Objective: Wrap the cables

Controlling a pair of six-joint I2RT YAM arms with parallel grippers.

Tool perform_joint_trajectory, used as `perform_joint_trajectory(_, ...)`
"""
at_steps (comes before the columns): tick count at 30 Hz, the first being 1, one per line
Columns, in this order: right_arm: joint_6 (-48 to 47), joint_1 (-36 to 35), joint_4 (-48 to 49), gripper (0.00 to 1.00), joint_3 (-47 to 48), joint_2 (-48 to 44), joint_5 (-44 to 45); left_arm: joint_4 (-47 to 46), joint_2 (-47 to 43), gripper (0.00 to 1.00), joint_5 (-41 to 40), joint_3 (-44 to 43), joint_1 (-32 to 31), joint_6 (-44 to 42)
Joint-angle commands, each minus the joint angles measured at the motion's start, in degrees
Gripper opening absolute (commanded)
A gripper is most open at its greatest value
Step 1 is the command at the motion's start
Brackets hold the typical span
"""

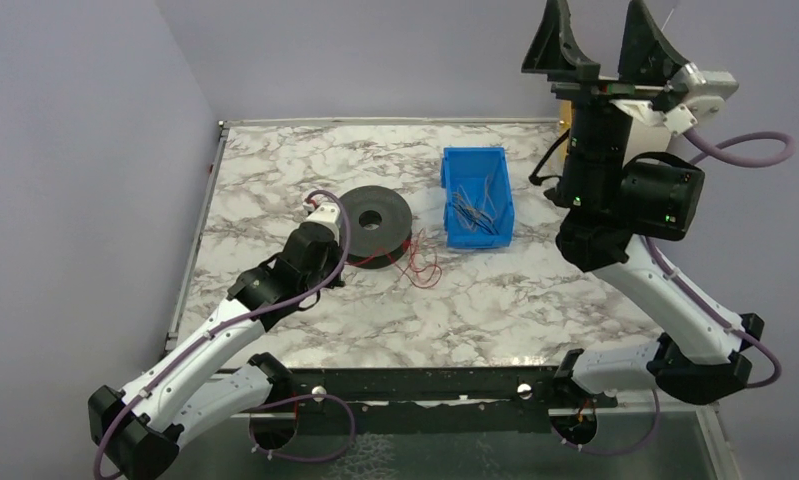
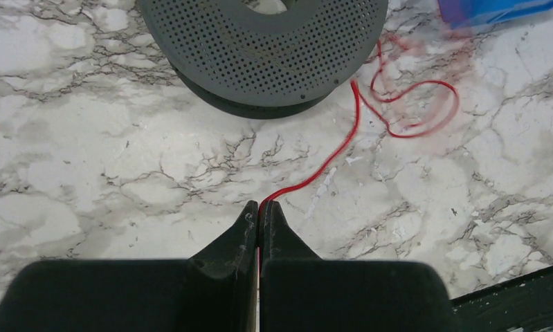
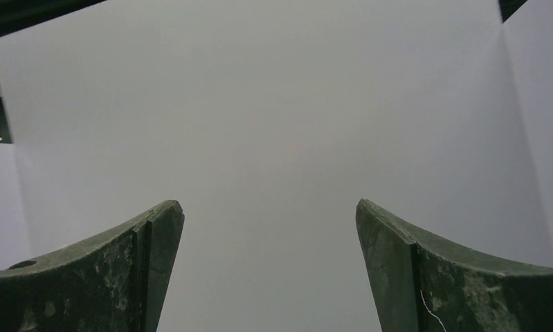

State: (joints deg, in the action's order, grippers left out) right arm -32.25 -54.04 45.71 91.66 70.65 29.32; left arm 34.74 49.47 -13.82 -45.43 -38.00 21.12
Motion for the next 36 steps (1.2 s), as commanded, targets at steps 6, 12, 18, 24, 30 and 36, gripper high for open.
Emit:
perform_joint_trajectory(6,-19.9,0.3,-0.3,1.0,14.3,10.0,8.9,-3.3,-1.0,0.0,5.9,1.8,0.0,2.1)
perform_joint_trajectory(12,-2.1,0.3,-21.4,1.0,6.6,4.4,8.4,-2.4,-1.7,0.0,10.6,-2.5,0.0,-0.1)
perform_joint_trajectory(18,17.4,0.4,-45.0,1.0,-3.9,-0.8,4.0,-0.5,-2.5,0.0,15.6,-9.5,0.0,-3.0)
perform_joint_trajectory(24,30.4,0.5,-64.7,1.0,-14.1,-5.2,-5.0,3.4,-2.7,0.0,20.0,-20.8,0.0,-7.4)
perform_joint_trajectory(30,39.2,0.6,-69.4,1.0,-29.0,-13.6,-21.2,5.6,-2.2,0.0,25.6,-31.6,0.0,-11.3)
perform_joint_trajectory(36,44.6,0.6,-66.9,1.0,-38.7,-19.3,-30.5,5.5,-0.8,0.0,32.3,-42.0,-0.1,-12.4)
